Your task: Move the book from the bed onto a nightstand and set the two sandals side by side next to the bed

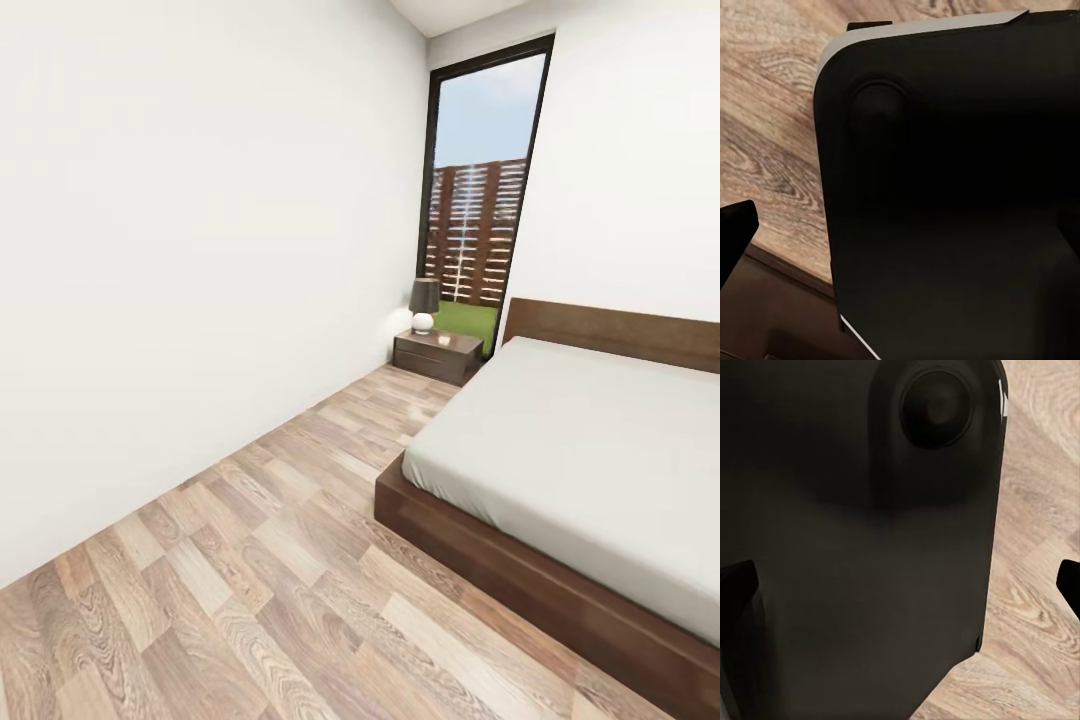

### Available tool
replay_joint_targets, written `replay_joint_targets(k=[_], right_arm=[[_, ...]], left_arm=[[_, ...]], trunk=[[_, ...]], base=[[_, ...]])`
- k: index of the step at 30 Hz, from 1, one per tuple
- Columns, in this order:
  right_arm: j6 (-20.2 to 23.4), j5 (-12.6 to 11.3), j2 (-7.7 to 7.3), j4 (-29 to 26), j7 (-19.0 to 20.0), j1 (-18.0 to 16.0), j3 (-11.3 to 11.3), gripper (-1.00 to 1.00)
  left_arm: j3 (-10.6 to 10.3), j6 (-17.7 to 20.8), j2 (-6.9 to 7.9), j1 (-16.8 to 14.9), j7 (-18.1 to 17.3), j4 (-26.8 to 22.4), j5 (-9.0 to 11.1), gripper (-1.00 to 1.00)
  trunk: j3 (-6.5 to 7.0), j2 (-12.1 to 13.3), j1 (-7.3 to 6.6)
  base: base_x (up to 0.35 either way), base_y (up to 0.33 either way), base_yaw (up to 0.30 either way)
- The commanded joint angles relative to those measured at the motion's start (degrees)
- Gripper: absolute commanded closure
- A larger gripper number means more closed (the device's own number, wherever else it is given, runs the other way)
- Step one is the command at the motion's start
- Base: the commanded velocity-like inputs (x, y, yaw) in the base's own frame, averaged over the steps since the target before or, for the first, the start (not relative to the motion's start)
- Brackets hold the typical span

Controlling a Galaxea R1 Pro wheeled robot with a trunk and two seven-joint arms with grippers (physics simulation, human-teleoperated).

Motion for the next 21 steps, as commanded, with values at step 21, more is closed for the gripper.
replay_joint_targets(k=[21], right_arm=[[-0.1,0.0,-0.06,-0.1,0.0,0.0,0.1,-1.0]], left_arm=[[-0.2,-0.1,-0.35,-0.6,-0.3,-0.6,0.0,-1.0]], trunk=[[-0.04,0.0,0.0]], base=[[0.004,0.0,0.0]])
